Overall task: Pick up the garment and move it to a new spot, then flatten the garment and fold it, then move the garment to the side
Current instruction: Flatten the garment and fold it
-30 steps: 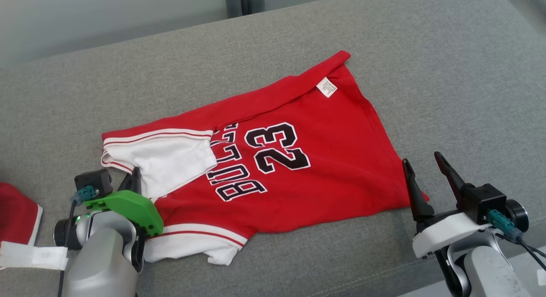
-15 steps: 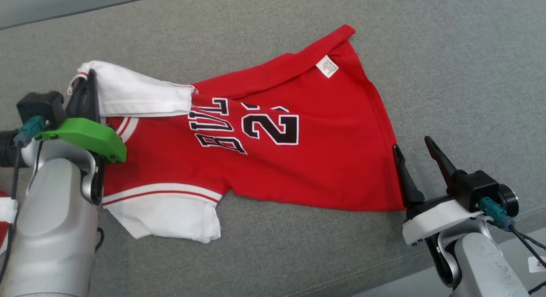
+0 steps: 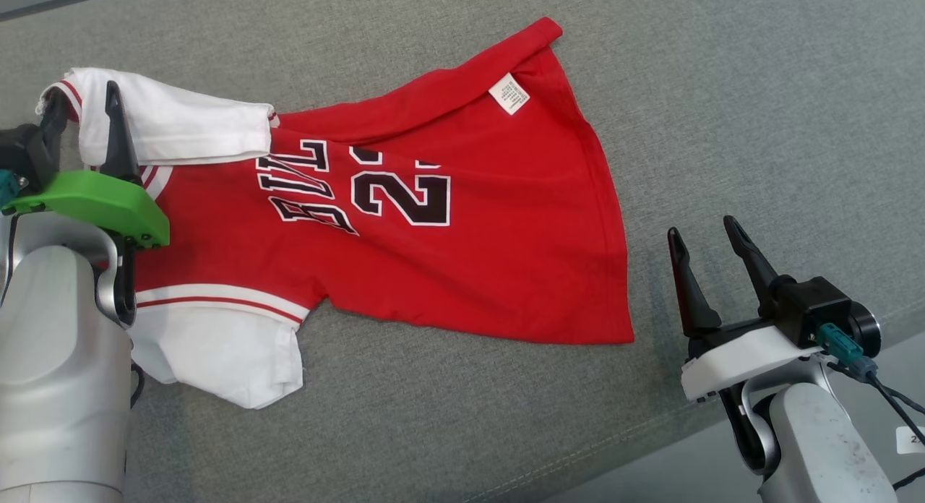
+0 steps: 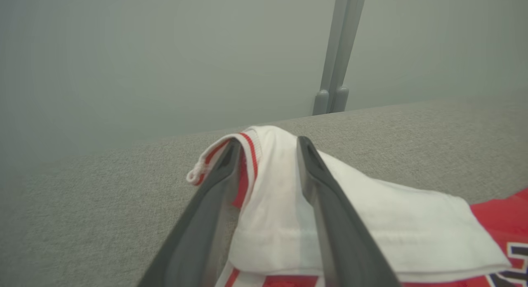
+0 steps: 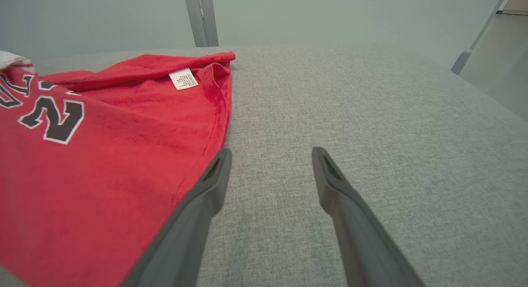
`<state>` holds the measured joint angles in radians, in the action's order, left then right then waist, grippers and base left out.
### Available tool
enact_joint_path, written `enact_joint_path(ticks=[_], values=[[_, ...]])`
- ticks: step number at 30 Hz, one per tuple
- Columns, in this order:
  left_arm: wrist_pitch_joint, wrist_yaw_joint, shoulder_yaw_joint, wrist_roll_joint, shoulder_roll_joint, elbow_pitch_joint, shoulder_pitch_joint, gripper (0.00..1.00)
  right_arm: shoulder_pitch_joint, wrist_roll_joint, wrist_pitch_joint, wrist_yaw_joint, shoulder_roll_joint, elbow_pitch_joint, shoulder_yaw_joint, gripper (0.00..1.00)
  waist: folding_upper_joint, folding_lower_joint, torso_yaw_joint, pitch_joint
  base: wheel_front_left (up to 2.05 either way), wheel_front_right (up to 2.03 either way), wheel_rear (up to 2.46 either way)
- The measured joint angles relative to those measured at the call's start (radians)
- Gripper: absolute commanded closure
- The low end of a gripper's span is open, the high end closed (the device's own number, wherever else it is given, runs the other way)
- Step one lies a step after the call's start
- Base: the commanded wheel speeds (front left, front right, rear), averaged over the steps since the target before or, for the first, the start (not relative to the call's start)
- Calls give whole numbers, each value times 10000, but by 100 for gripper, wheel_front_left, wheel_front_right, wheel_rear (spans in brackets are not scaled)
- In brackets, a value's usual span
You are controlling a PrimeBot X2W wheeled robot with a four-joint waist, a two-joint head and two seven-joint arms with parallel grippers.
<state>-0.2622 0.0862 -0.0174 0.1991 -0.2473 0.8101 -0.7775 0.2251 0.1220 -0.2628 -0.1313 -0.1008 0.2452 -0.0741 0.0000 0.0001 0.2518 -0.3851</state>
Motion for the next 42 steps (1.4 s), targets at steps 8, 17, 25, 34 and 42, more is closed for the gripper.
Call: enact_joint_path(ticks=[8,17,25,34,42], values=[[-2,29,775,113,403,-725,1270,0,-207,69,0,0,52,180,12,0,0,-1,-105,678,0,0,0],[-17,119,1521,174,1348,-1317,3557,0,-671,263,0,0,-48,506,-109,0,0,-2,-658,1948,0,0,0],[-17,192,1609,117,1835,-1104,4929,0,-865,366,0,0,-180,694,-272,0,0,-2,-1041,2732,0,0,0],[-17,267,1070,25,1967,-244,5361,0,-1040,439,0,0,-280,662,-288,0,0,-3,-1014,3032,0,0,0],[-27,-10,771,102,1983,593,5001,0,-965,449,0,0,-320,593,-288,0,0,-2,-654,2838,0,0,0]])
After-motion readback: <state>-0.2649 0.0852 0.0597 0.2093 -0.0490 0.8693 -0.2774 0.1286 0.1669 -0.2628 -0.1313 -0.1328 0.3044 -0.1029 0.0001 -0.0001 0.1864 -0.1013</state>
